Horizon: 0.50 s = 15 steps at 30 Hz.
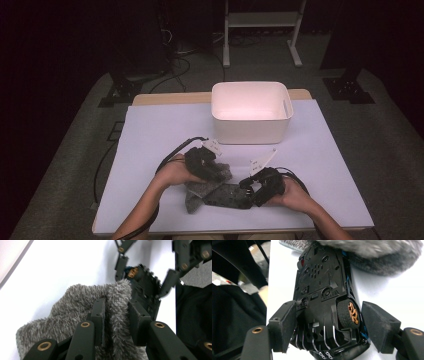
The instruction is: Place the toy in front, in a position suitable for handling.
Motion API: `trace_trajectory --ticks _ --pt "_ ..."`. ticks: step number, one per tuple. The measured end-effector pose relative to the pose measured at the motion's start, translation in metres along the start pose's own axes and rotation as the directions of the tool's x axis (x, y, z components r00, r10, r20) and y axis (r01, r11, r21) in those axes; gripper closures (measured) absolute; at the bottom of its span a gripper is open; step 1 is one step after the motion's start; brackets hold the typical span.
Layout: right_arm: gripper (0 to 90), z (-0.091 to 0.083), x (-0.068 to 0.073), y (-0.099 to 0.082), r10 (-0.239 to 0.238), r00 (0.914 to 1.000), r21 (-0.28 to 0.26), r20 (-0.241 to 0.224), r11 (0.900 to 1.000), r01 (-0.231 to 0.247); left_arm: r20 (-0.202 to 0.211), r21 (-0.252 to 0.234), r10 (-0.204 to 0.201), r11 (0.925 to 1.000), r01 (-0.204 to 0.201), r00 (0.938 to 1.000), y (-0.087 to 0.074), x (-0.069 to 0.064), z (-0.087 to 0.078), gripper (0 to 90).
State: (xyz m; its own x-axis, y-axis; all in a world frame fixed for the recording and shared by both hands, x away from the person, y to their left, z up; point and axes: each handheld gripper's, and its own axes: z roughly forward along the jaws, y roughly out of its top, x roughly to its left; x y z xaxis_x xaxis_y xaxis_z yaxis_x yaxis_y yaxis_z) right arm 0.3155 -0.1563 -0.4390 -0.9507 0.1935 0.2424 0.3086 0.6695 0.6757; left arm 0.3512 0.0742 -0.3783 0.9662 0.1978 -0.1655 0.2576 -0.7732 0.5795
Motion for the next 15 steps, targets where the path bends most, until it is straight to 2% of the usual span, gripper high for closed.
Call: trace_trajectory --ticks 3,5,7,8,10,13,15 --pt "29.2 -0.001 0.011 0.000 -0.070 0.9959 -0.004 0.057 0.9975 0.071 0.033 0.030 0.010 0.9995 -0.011 0.9994 0.005 0.000 0.006 68.3" --pt "29.5 -0.001 0.017 0.000 -0.127 0.9874 -0.002 0.094 0.9918 0.128 0.057 0.064 0.037 0.9972 -0.040 0.9977 0.005 -0.003 0.010 68.1" --pt "29.6 -0.001 0.023 -0.001 -0.165 0.9782 -0.008 0.126 0.9859 0.167 0.084 0.072 0.046 0.9960 -0.052 0.9954 0.005 -0.007 0.014 69.1" --pt "29.6 -0.001 0.025 -0.003 -0.169 0.9765 -0.015 0.133 0.9848 0.173 0.088 0.080 0.057 0.9948 -0.064 0.9945 0.004 -0.008 0.015 70.2" --pt "29.3 -0.001 0.026 -0.004 -0.168 0.9760 -0.026 0.139 0.9846 0.173 0.075 0.079 0.053 0.9951 -0.059 0.9958 0.003 -0.011 0.016 70.8" --pt "27.4 -0.002 0.025 -0.003 -0.149 0.9800 -0.026 0.132 0.9878 0.153 0.077 0.080 0.066 0.9942 -0.072 0.9948 0.002 -0.013 0.014 71.2" --pt "23.4 -0.002 0.023 -0.003 -0.122 0.9858 -0.018 0.115 0.9920 0.125 0.080 0.074 0.074 0.9940 -0.080 0.9940 0.002 -0.016 0.012 71.2"
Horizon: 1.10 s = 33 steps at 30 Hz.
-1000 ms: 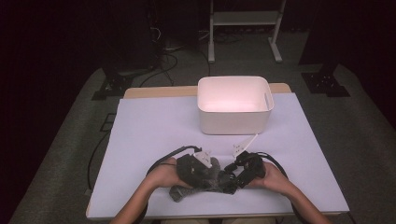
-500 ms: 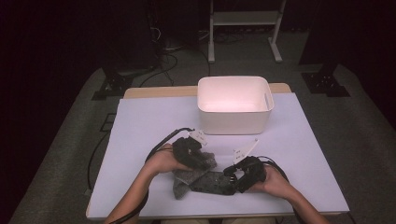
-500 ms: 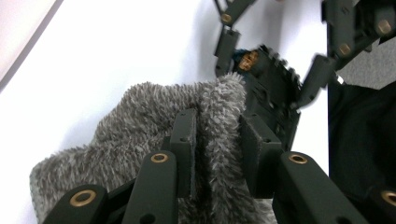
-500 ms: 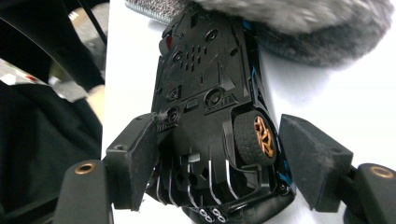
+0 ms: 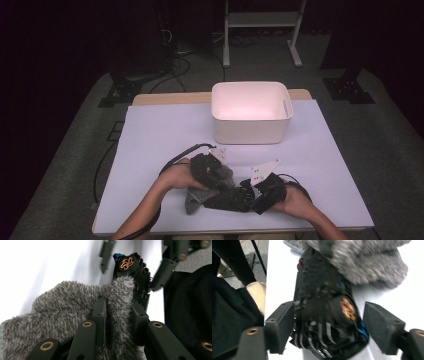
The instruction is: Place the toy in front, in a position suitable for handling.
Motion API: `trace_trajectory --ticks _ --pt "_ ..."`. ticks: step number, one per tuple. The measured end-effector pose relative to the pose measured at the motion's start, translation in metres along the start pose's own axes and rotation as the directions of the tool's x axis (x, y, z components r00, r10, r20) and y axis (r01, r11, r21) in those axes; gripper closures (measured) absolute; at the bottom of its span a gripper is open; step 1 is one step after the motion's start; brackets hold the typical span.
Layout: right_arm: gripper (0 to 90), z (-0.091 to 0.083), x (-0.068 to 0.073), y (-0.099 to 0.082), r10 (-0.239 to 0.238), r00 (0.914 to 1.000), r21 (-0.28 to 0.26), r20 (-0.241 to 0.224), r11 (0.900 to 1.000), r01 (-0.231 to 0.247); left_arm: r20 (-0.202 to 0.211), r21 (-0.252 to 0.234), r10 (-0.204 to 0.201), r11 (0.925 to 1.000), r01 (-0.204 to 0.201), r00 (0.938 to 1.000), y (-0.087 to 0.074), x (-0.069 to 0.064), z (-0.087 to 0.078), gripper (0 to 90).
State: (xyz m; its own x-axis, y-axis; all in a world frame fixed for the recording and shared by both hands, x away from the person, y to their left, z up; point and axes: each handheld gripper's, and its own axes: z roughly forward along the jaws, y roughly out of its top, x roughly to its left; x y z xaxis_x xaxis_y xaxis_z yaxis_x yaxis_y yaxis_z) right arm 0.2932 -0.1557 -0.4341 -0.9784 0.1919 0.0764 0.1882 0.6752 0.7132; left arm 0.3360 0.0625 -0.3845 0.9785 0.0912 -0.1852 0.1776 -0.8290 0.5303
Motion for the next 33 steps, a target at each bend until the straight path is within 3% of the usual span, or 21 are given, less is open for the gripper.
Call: trace_trajectory --ticks 4,6,8,11,12,16,19,22,25,27,30,33 --pt "21.0 0.000 -0.006 -0.008 0.067 0.9966 -0.010 -0.048 0.9976 -0.068 0.017 -0.026 0.019 0.9995 -0.019 0.9997 -0.004 -0.008 -0.005 71.1" --pt "21.9 0.003 -0.006 -0.012 0.077 0.9946 -0.005 -0.069 0.9969 -0.078 0.028 -0.036 0.028 0.9990 -0.027 0.9992 -0.005 -0.012 -0.007 71.2" --pt "29.4 0.006 -0.003 -0.014 0.095 0.9909 -0.011 -0.096 0.9953 -0.096 0.030 -0.034 0.041 0.9986 -0.040 0.9987 -0.005 -0.017 -0.009 71.2" --pt "48.9 0.008 -0.001 -0.012 0.068 0.9859 -0.015 -0.153 0.9973 -0.072 0.023 -0.040 0.045 0.9982 -0.044 0.9987 -0.006 -0.021 -0.010 71.0" --pt "51.5 0.007 0.000 -0.011 0.052 0.9836 -0.018 -0.173 0.9983 -0.056 0.025 -0.044 0.046 0.9980 -0.045 0.9986 -0.007 -0.021 -0.010 70.9" --pt "54.1 0.005 0.004 -0.009 0.004 0.9909 -0.021 -0.134 0.9998 -0.007 0.037 -0.072 0.032 0.9970 -0.029 0.9988 -0.011 -0.018 -0.015 71.6" --pt "56.6 0.001 0.001 -0.007 -0.053 0.9958 -0.028 -0.075 0.9983 0.051 0.005 -0.070 0.021 0.9973 -0.020 0.9998 -0.011 -0.015 -0.021 72.0" --pt "56.4 0.000 -0.002 -0.003 -0.074 0.9964 -0.013 -0.041 0.9972 0.074 -0.018 -0.079 0.015 0.9968 -0.017 0.9997 -0.008 -0.012 -0.026 72.0" --pt "56.7 -0.003 -0.006 -0.001 -0.100 0.9946 0.002 0.025 0.9950 0.100 -0.036 -0.089 0.018 0.9958 -0.022 0.9992 -0.004 -0.011 -0.031 71.9" --pt "56.7 -0.006 -0.013 -0.001 -0.078 0.9959 0.000 0.046 0.9969 0.079 -0.054 -0.070 0.024 0.9972 -0.028 0.9982 0.000 -0.010 -0.032 71.9" --pt "56.8 -0.007 -0.023 -0.006 -0.043 0.9986 -0.007 0.030 0.9990 0.044 -0.114 0.011 0.044 0.9990 -0.043 0.9926 0.005 -0.009 -0.027 70.9" --pt "55.6 -0.007 -0.024 -0.013 -0.011 0.9999 -0.024 0.013 0.9997 0.011 -0.117 0.018 0.045 0.9989 -0.043 0.9921 0.005 -0.008 -0.026 70.7"
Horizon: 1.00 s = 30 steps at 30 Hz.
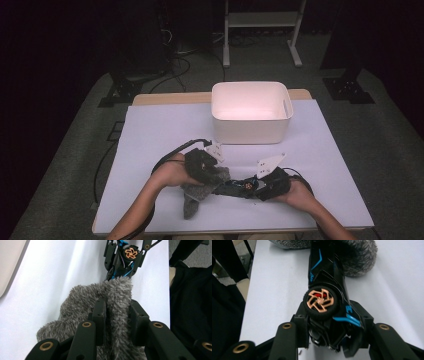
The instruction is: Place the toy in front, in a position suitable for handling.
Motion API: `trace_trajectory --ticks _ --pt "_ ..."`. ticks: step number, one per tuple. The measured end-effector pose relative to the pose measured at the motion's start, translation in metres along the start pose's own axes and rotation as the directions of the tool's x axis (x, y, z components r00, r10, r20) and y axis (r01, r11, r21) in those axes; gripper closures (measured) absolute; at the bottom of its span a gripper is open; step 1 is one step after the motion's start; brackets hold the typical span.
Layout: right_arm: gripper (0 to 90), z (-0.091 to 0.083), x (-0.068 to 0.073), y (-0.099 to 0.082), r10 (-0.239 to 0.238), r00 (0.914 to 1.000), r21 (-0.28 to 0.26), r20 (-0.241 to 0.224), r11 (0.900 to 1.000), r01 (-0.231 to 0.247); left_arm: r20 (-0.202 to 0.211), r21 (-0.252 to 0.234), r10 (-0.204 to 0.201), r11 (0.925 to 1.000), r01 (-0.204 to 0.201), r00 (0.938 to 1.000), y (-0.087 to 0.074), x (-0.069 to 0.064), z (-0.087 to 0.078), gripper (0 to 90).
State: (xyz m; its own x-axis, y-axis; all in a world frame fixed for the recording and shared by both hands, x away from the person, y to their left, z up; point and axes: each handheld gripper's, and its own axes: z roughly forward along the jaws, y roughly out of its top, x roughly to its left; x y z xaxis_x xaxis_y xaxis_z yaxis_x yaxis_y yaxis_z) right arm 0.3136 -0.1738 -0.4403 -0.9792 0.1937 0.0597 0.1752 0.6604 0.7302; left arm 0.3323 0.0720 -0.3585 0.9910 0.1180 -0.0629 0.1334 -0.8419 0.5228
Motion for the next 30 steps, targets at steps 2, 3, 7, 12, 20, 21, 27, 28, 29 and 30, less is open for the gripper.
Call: trace_trajectory --ticks 2,3,7,12,20,21,27,28,29,30 --pt "54.4 -0.001 0.001 -0.002 0.009 1.0000 0.003 0.000 1.0000 -0.009 -0.010 0.012 -0.005 0.9999 0.005 0.9999 -0.001 0.000 0.000 70.7" --pt "52.5 -0.002 0.001 -0.003 0.009 0.9999 0.005 0.007 0.9999 -0.009 -0.012 0.021 -0.006 0.9998 0.006 0.9999 -0.002 0.001 0.000 70.6" --pt "56.2 -0.006 0.000 -0.011 0.037 0.9993 -0.004 0.001 0.9993 -0.037 -0.009 0.030 -0.023 0.9993 0.024 0.9997 -0.006 0.001 0.003 66.5" --pt "56.5 -0.005 0.002 -0.011 0.034 0.9993 -0.004 0.013 0.9994 -0.034 -0.023 0.022 0.002 0.9997 -0.002 0.9997 -0.006 -0.001 0.003 75.5" --pt "56.6 -0.005 0.003 -0.011 0.031 0.9994 -0.008 0.017 0.9995 -0.031 -0.008 0.066 0.068 0.9955 -0.068 0.9976 0.017 -0.007 0.014 77.5" --pt "56.6 -0.005 0.003 -0.011 0.032 0.9993 -0.009 0.018 0.9995 -0.031 -0.002 0.066 0.078 0.9948 -0.078 0.9969 0.021 -0.008 0.016 77.5" --pt "56.9 -0.003 0.004 -0.010 0.024 0.9996 -0.011 0.016 0.9997 -0.024 0.034 0.076 0.132 0.9881 -0.134 0.9907 0.043 -0.013 0.031 77.9" --pt "56.9 -0.003 0.004 -0.009 0.020 0.9997 -0.009 0.017 0.9998 -0.019 0.038 0.073 0.138 0.9874 -0.141 0.9897 0.047 -0.014 0.033 77.9" --pt "56.9 -0.003 0.004 -0.009 0.024 0.9996 -0.011 0.017 0.9997 -0.023 0.043 0.070 0.146 0.9864 -0.149 0.9883 0.050 -0.014 0.035 77.9" --pt "56.9 -0.003 0.004 -0.009 0.022 0.9996 -0.012 0.016 0.9997 -0.022 0.050 0.073 0.149 0.9857 -0.152 0.9876 0.054 -0.015 0.036 77.9"
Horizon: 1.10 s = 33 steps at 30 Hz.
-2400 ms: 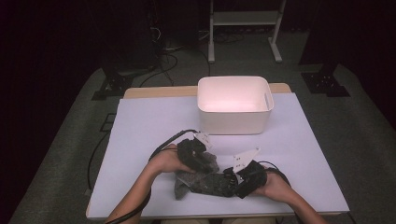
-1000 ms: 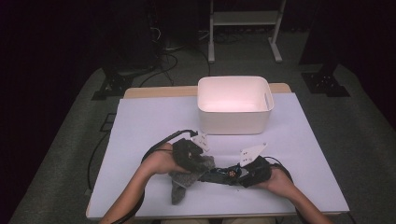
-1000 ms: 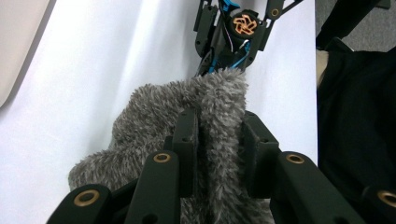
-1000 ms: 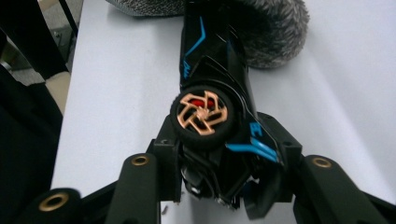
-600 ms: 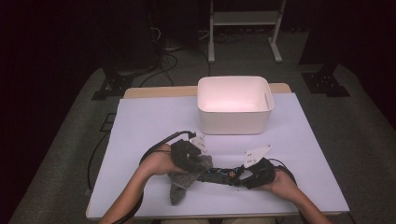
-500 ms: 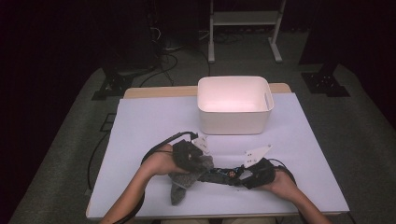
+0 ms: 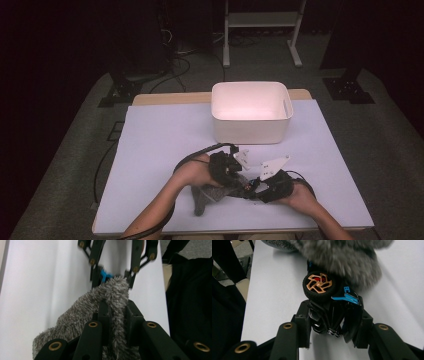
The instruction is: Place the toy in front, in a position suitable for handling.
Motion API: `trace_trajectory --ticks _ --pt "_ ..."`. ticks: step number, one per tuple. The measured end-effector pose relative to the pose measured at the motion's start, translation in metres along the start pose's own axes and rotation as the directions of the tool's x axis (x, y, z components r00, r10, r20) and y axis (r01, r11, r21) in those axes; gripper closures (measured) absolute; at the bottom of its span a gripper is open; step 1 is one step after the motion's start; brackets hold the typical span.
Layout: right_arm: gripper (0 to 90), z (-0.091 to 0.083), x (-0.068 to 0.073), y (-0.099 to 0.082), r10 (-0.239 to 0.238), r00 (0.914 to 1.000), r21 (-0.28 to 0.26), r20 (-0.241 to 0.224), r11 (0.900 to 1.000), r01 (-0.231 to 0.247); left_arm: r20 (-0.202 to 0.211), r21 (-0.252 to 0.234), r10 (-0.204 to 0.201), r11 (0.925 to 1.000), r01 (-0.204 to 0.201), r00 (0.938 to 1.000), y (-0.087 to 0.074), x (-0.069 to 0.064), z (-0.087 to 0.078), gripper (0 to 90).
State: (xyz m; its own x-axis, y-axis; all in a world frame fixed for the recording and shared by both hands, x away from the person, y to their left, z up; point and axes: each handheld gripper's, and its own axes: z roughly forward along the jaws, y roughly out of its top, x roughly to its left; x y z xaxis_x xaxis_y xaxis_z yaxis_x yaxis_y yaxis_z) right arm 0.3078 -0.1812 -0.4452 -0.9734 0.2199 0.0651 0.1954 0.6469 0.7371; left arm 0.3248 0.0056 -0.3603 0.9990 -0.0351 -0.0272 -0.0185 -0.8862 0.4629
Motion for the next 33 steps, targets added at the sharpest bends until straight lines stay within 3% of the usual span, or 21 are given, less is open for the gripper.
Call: trace_trajectory --ticks 7,11,16,19,27,30,33 --pt "56.9 0.001 0.000 0.000 0.010 0.9999 -0.007 -0.004 0.9999 -0.010 0.010 0.011 0.045 0.9989 -0.045 0.9989 0.023 -0.001 0.011 77.8" --pt "56.9 0.001 -0.001 -0.001 0.018 0.9998 -0.010 -0.008 0.9998 -0.019 0.027 0.010 0.036 0.9993 -0.037 0.9990 0.025 0.002 0.015 77.8" --pt "56.9 0.001 -0.001 -0.001 0.028 0.9995 -0.015 -0.012 0.9995 -0.028 0.015 -0.005 0.027 0.9996 -0.027 0.9995 0.017 0.000 0.011 77.6" --pt "56.9 0.001 -0.001 -0.001 0.028 0.9995 -0.016 -0.012 0.9995 -0.028 0.025 -0.030 -0.001 0.9996 0.002 0.9997 0.005 0.002 0.006 77.4" --pt "56.9 0.001 -0.002 -0.002 0.029 0.9994 -0.018 -0.016 0.9994 -0.030 0.001 -0.023 -0.053 0.9983 0.053 0.9986 -0.022 0.005 -0.007 77.1" --pt "56.9 0.001 -0.002 -0.002 0.029 0.9995 -0.018 -0.015 0.9994 -0.030 0.008 -0.051 -0.080 0.9955 0.080 0.9968 -0.033 0.005 -0.010 77.1" --pt "56.9 0.001 -0.002 -0.002 0.031 0.9994 -0.020 -0.016 0.9993 -0.031 0.007 -0.067 -0.079 0.9946 0.079 0.9968 -0.034 0.005 -0.010 77.2"
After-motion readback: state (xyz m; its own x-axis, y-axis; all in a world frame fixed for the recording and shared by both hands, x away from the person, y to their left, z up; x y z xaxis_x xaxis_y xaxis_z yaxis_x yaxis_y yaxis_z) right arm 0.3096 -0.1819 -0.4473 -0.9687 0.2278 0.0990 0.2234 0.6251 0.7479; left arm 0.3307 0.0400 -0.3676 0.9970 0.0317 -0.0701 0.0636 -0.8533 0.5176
